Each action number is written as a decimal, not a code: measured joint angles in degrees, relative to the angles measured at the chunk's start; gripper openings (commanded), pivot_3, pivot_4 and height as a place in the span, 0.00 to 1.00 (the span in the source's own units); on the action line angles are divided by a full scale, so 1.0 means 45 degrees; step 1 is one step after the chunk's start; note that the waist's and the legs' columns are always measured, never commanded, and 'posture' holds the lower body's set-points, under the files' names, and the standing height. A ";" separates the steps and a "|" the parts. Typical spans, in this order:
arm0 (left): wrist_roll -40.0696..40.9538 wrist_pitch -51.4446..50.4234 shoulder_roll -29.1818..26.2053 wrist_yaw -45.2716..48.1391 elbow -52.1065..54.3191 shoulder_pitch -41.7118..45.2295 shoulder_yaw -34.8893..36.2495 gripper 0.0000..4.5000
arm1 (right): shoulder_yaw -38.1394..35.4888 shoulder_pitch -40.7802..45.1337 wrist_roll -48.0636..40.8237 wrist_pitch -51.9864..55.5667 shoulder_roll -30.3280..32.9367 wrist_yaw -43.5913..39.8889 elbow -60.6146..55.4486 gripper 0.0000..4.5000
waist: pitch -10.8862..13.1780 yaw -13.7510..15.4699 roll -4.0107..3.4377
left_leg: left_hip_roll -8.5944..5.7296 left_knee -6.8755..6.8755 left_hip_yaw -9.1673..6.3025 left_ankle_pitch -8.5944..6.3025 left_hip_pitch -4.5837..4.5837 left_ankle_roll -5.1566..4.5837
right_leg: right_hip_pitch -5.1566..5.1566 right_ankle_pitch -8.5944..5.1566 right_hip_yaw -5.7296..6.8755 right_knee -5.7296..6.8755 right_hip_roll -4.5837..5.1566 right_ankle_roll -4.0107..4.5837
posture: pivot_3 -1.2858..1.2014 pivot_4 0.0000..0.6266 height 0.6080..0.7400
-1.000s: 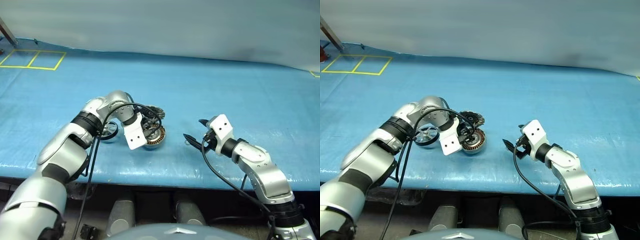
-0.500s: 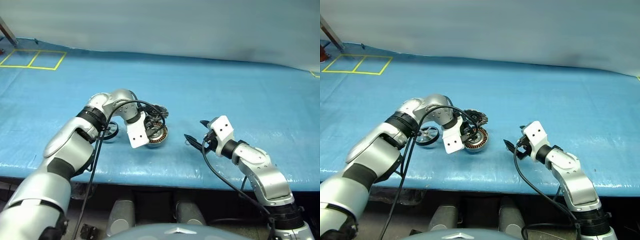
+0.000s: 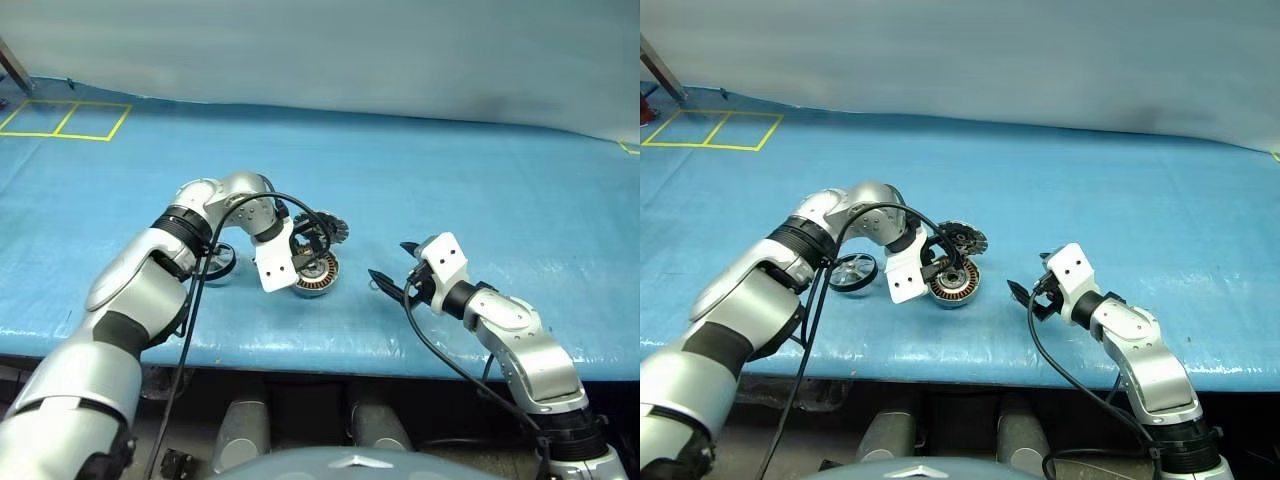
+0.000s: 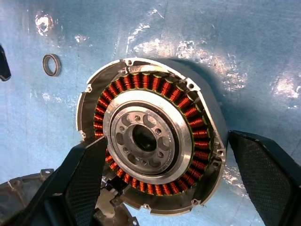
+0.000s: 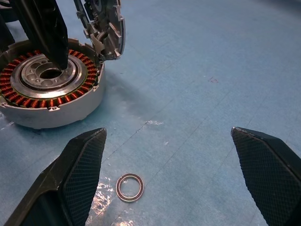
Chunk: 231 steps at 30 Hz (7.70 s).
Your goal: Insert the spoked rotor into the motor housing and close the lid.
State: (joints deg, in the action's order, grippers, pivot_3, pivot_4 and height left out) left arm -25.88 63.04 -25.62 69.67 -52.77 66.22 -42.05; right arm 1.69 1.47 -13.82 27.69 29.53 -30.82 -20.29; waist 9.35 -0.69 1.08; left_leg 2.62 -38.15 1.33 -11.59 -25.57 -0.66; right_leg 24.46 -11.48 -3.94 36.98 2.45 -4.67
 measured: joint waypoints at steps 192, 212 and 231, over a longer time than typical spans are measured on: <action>0.9938 -1.2012 0.1101 -0.0543 0.7423 -1.2086 0.8696 1.00 | 0.3380 0.3541 0.0721 -0.0297 -0.3231 -0.1720 0.3917 0.17 | -0.0019 -0.0229 -0.0011 | 0.0020 0.0130 0.0037 0.0004 0.0068 0.0016 | 0.0011 -0.0036 0.0019 -0.0038 0.0022 0.0032 | 0.52 0.24 1.00; 0.9881 -1.1997 0.1098 -0.0725 0.7424 -1.2150 0.8694 1.00 | 0.3408 0.3543 0.0950 -0.0489 -0.3232 -0.1522 0.3924 0.82 | -0.0020 -0.0224 -0.0010 | 0.0020 0.0130 0.0037 0.0004 0.0070 0.0016 | 0.0008 -0.0037 0.0019 -0.0038 0.0023 0.0030 | 0.52 0.24 1.00; 0.9833 -1.1991 0.1098 -0.0770 0.7424 -1.2170 0.8688 1.00 | 0.3295 0.3534 0.0437 -0.0480 -0.3539 -0.1589 0.3895 0.16 | -0.0020 -0.0228 -0.0010 | 0.0020 0.0131 0.0037 0.0004 0.0068 0.0016 | 0.0010 -0.0038 0.0019 -0.0038 0.0022 0.0030 | 0.52 0.24 1.00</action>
State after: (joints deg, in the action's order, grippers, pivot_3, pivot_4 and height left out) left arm 18.37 9.08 -20.67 66.20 -19.36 11.46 -2.95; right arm 16.52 17.38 -11.85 25.53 13.61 -37.97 -2.76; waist 9.26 -1.71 1.03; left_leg 2.71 -37.57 1.50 -11.58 -25.26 -0.59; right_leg 24.50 -11.65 -3.85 36.81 2.56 -4.54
